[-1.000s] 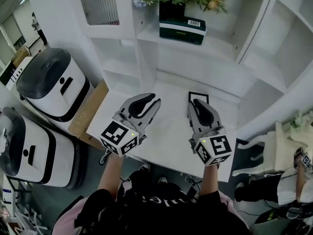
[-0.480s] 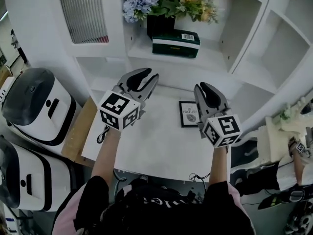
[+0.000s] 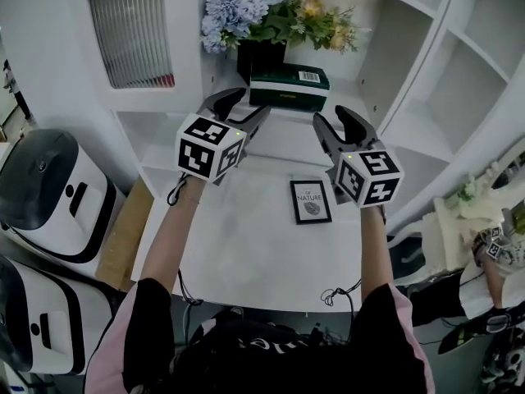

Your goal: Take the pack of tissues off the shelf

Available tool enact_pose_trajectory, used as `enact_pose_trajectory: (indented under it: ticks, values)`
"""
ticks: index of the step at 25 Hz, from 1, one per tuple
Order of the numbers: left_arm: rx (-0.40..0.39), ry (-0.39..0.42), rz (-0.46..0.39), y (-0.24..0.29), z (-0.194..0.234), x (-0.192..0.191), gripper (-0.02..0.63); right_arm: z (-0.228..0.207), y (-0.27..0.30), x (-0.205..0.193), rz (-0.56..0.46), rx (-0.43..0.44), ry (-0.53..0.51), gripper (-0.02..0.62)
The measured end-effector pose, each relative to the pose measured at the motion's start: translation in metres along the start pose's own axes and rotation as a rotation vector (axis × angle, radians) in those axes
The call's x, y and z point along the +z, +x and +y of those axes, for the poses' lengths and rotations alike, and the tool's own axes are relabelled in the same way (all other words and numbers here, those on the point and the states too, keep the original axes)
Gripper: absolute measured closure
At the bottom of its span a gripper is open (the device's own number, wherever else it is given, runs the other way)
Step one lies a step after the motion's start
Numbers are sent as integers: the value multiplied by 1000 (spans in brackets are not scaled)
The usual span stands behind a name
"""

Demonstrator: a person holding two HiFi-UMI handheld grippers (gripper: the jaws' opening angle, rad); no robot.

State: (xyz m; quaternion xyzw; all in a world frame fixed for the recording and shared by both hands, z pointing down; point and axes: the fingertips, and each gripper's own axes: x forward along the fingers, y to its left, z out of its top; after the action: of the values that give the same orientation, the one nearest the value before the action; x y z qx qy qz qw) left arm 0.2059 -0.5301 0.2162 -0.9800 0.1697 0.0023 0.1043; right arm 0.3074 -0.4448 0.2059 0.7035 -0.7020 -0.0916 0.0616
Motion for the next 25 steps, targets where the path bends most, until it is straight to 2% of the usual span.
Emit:
enact_pose_trajectory:
  ticks: [7,12,18,25]
  values:
    - [-31,-40,16,20,14,9,364,-22,28,9,60,-12,47,387]
    - [-24,-31,93,29,12,1,364,-19,41,4,120,33,128,387]
    - [-11,-28,109,34,13,3,365,-22,49,5,152,-11,30,396]
    - [-9,32,76,16,0,4,370,-9,25,6,95,-20,-25,420]
